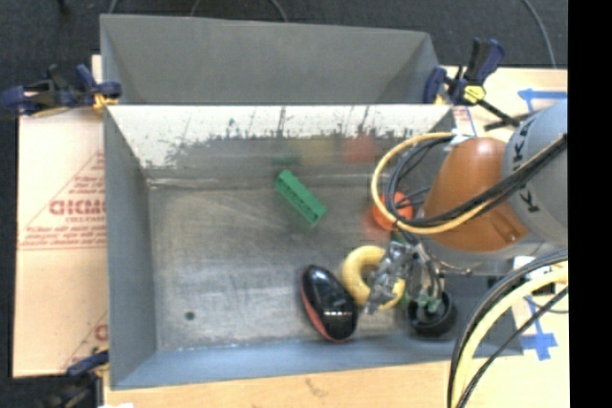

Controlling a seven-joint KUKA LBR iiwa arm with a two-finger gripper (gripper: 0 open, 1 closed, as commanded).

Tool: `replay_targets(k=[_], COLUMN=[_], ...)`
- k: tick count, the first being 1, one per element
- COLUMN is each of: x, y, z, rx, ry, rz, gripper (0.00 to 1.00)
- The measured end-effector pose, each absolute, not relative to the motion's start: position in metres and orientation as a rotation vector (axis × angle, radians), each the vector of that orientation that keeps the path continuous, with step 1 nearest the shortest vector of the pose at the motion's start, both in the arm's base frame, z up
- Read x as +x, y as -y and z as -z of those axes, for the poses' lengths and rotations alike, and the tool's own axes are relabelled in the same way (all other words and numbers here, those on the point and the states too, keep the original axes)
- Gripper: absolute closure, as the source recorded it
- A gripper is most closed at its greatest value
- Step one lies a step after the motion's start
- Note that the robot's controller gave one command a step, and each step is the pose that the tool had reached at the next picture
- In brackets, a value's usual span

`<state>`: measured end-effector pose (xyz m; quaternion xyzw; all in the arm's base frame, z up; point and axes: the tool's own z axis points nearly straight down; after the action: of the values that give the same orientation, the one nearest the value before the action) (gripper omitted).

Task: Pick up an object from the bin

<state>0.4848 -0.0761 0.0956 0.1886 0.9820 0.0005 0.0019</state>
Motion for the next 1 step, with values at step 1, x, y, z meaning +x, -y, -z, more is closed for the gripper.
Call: replay_targets(k=[1], x=[0.4885], y=[0.0822], z=[-0.0952], rx=[0.619], ry=[-3.074], rz=[-0.003], gripper=[1.0])
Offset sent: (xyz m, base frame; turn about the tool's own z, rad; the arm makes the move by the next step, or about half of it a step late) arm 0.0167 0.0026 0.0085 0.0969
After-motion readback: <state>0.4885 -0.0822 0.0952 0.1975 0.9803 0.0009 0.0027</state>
